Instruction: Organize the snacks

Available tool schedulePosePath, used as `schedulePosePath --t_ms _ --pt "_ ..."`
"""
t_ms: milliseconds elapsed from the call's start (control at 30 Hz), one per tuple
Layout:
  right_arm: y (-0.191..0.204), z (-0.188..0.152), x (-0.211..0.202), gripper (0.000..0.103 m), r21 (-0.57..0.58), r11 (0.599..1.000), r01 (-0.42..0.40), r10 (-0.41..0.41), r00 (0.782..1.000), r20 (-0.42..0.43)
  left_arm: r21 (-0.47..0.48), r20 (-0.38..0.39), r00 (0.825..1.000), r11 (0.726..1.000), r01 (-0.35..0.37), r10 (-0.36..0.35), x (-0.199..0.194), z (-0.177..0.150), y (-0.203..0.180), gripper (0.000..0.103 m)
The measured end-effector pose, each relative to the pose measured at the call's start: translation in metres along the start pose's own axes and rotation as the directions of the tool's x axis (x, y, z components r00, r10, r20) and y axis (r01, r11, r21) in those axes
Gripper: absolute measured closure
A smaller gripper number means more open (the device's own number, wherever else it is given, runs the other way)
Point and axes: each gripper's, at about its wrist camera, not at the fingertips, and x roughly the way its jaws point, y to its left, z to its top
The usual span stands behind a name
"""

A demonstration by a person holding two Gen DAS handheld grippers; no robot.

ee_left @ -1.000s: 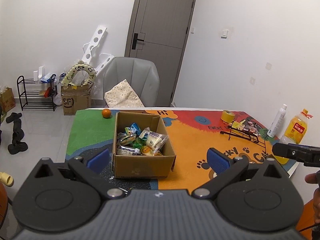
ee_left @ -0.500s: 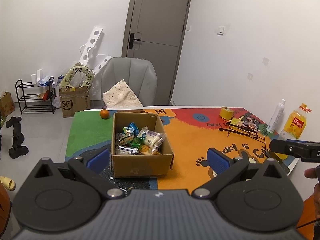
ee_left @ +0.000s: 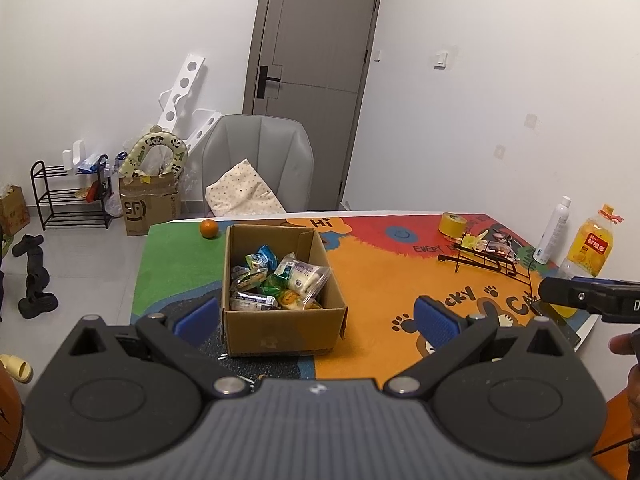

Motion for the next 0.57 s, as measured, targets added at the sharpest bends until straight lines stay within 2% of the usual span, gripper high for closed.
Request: schedulePosePath --t_ms 567 --pt "0.0058 -0.0009 0.0029 0.0 -0.01 1.0 0.007 -0.007 1.0 -0.009 0.01 -0.004 1.0 1.0 -0.001 0.001 0.0026 0.0005 -0.0023 0.0"
